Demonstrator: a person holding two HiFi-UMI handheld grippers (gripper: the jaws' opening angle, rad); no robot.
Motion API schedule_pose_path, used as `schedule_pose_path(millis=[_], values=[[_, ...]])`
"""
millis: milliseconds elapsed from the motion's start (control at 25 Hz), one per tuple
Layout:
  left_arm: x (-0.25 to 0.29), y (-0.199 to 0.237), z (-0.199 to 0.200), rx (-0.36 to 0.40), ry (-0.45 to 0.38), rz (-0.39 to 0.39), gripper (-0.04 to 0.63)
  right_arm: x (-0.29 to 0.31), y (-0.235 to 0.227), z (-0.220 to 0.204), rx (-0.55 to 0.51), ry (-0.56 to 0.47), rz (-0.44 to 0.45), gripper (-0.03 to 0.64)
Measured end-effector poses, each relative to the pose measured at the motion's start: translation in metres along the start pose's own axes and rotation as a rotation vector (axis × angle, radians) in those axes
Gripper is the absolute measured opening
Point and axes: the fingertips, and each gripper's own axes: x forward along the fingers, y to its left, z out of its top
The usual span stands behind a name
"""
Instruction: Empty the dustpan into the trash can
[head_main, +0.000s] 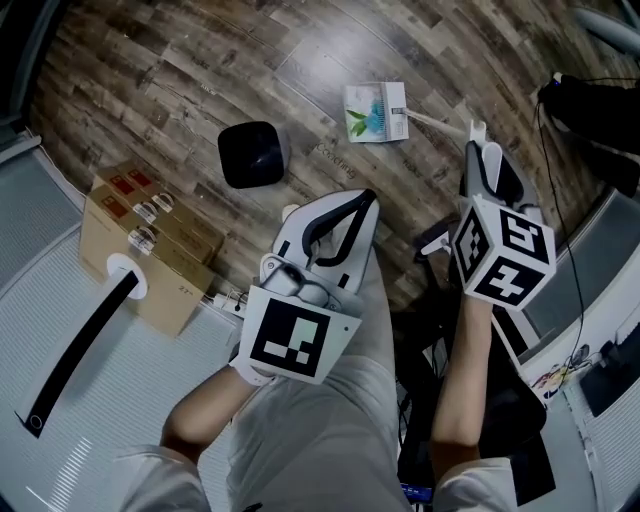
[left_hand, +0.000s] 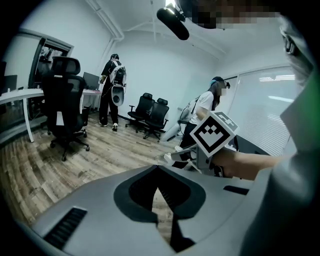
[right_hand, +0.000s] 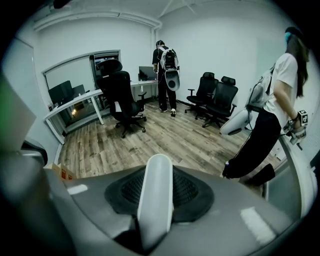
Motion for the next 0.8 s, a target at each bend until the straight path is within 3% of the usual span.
schedule_pose_path(millis=[440, 800], values=[[-0.046, -0.014, -0.006, 0.019, -0.02, -0.001, 0.008, -0.064, 0.016, -0.006, 0.057, -0.066, -0.004, 0.124], [-0.094, -0.026, 0.001, 0.057, -0.043, 0.002, 0.008, -0.117, 0.049, 0.003, 0.032, -0.112, 0.016, 0.126]])
